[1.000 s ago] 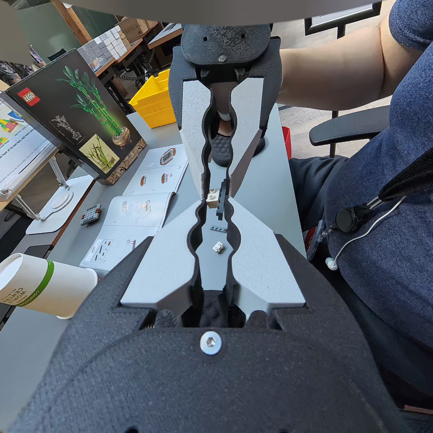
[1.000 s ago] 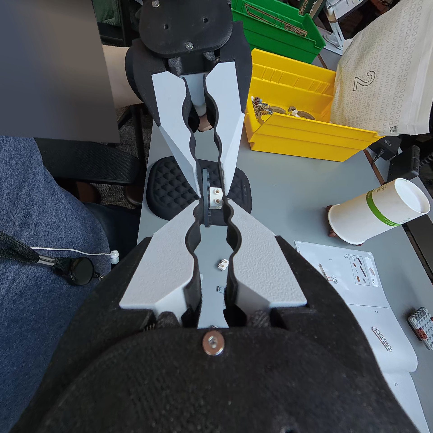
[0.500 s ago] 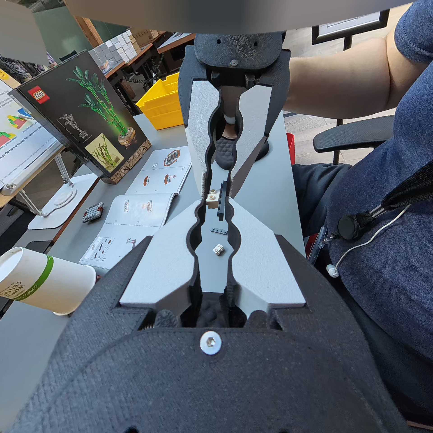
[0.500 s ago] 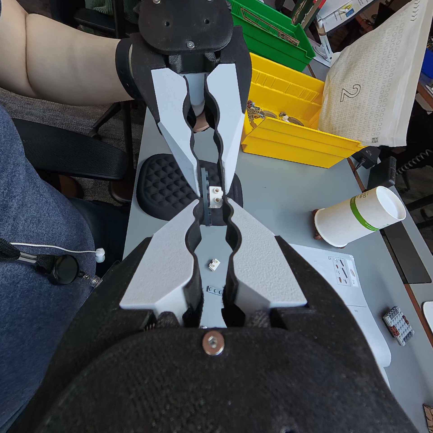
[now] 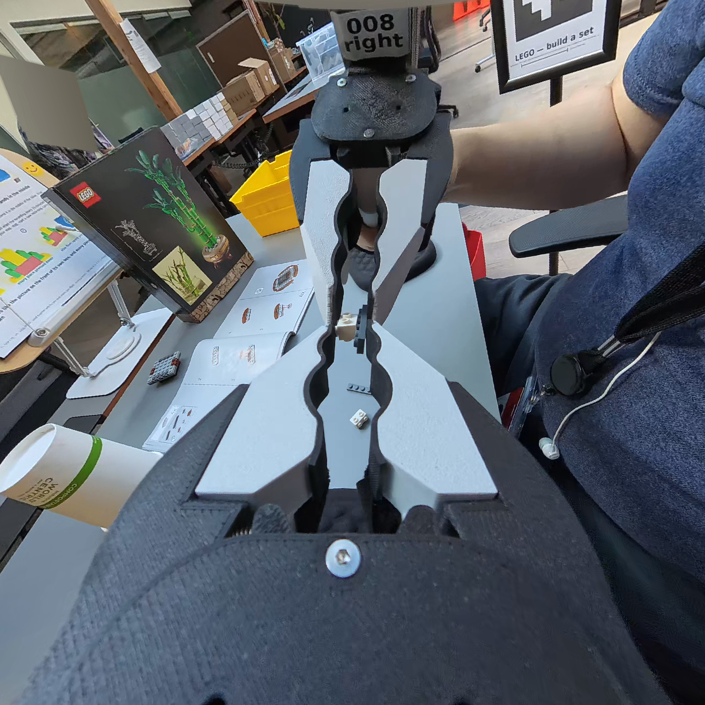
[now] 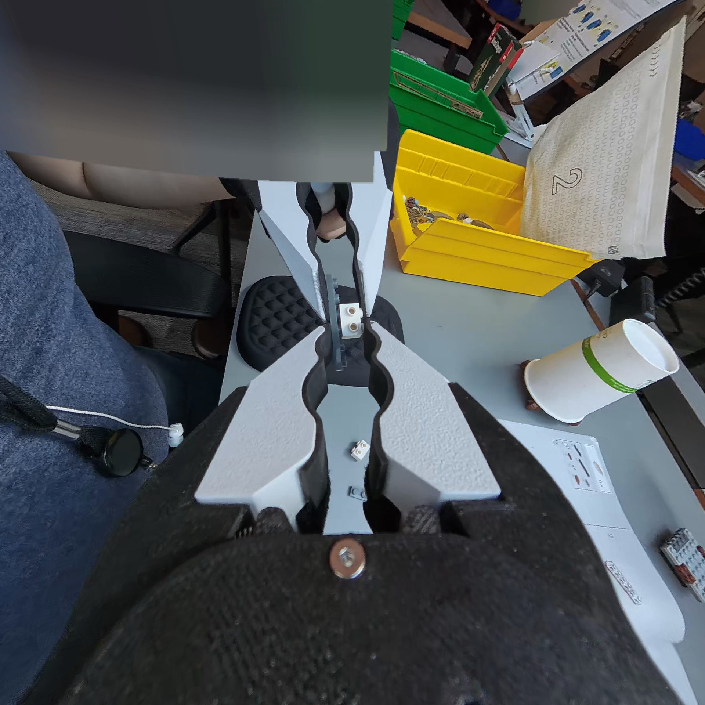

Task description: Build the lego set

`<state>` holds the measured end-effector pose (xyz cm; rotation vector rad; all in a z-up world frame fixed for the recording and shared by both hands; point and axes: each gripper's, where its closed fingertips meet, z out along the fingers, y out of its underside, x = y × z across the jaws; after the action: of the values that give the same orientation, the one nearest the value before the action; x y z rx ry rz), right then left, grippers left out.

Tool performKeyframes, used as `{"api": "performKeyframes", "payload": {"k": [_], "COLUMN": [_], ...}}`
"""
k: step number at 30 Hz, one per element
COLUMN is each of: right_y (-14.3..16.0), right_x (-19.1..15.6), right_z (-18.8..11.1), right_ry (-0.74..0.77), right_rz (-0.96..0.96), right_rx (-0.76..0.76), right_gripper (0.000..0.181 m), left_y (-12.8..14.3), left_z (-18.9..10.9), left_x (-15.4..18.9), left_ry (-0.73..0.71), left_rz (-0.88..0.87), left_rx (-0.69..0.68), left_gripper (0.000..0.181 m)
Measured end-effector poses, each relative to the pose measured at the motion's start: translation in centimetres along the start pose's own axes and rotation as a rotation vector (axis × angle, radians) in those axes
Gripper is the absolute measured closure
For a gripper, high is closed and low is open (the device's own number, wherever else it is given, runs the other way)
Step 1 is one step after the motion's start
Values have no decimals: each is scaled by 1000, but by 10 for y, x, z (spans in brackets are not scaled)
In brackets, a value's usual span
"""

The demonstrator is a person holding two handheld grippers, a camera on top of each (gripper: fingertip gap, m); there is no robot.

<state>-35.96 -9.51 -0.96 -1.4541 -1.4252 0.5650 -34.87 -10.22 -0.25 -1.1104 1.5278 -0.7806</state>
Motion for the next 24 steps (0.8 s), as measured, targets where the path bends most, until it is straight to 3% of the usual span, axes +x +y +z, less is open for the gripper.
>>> {"api": "performKeyframes", "payload": {"k": [24], "right_y": [7], "right_x": [-1], "right_z": [5], "right_ry": [63], "right_rz": [-80], "right_rx": [-88], "right_gripper": [167], "left_y": [9], "left_z": [-1], "left_x": [4], "left_ry": [17], "left_rz": [3], "left_rx": [-21], "left_gripper": [167]}}
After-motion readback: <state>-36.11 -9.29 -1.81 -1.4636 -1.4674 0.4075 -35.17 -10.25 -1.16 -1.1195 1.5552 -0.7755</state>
